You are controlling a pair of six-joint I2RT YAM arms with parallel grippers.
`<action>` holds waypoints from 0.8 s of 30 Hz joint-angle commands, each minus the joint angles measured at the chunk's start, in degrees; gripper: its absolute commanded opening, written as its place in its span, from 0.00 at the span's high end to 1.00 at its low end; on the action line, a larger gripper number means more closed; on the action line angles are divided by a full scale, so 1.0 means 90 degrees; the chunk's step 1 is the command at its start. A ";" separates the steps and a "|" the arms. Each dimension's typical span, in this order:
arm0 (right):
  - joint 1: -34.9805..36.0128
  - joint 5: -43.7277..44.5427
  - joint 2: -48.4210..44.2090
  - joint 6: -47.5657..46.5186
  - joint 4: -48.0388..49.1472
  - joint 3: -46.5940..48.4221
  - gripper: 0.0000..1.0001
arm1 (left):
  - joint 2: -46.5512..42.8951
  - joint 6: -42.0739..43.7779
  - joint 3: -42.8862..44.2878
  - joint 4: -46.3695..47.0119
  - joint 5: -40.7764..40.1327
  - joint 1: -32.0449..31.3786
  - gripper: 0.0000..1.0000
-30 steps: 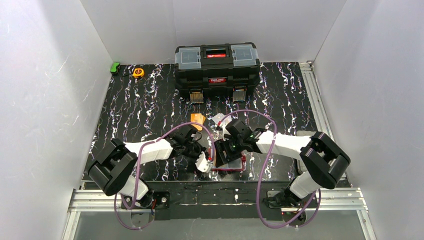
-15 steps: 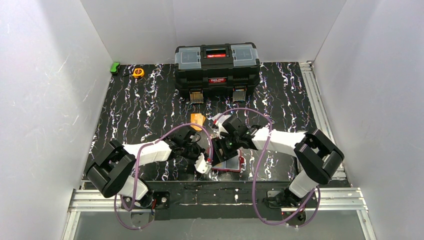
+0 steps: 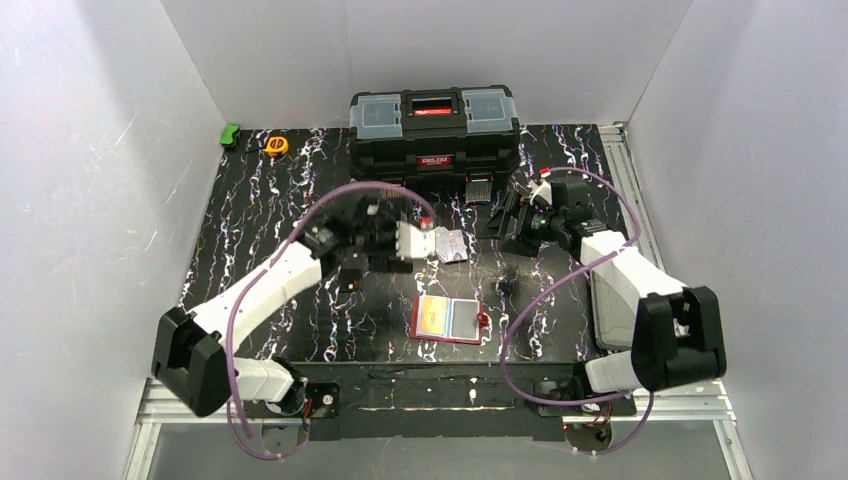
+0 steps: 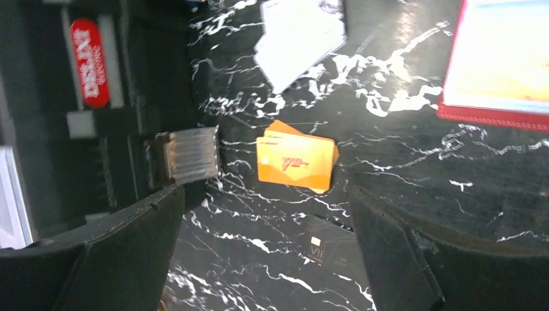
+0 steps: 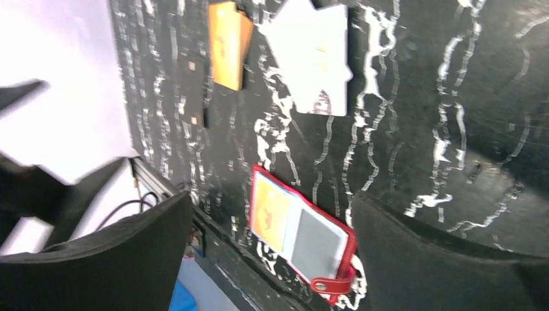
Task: Put the credit cards into the card holder
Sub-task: Insert the credit card into the card holder, then pick up the credit card from the center of the board.
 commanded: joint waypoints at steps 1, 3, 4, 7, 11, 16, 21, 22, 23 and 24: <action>-0.0005 -0.0030 0.0555 -0.0357 -0.0116 0.0615 0.09 | 0.0753 -0.1672 0.1263 -0.1286 0.0574 0.0693 0.02; -0.0005 0.0033 0.0845 -0.0338 -0.0013 0.0752 0.16 | 0.0876 -0.1713 0.1206 -0.0915 0.0721 0.0788 0.02; -0.0005 0.0060 0.0974 -0.0279 0.0152 0.0780 0.17 | 0.0945 -0.1660 0.1110 -0.0674 0.0760 0.0795 0.02; -0.0005 0.0092 0.1471 -0.0154 0.0457 0.0871 0.20 | 0.1186 -0.1504 0.0842 0.0007 0.0963 0.0812 0.03; 0.0005 0.0018 0.2191 -0.0094 0.0703 0.1053 0.25 | 0.1786 -0.1508 0.0808 0.0737 0.1369 0.0812 0.11; 0.0047 -0.0201 0.2891 0.0172 0.1161 0.1080 0.30 | 0.2785 -0.1490 0.1118 0.1432 0.1847 0.0812 0.28; 0.0182 -0.0422 0.3248 0.0375 0.1511 0.0938 0.31 | 0.3576 -0.1590 0.1681 0.1696 0.2094 0.0812 0.41; 0.0196 -0.0485 0.3305 0.0439 0.1597 0.0903 0.31 | 0.3715 -0.1591 0.1790 0.1698 0.2138 0.0812 0.41; 0.0220 -0.0545 0.3363 0.0470 0.1666 0.0878 0.32 | 0.3834 -0.1619 0.1904 0.1732 0.2167 0.0812 0.42; 0.0240 -0.0574 0.3451 0.0495 0.1702 0.0873 0.33 | 0.3946 -0.1652 0.2010 0.1781 0.2189 0.0812 0.43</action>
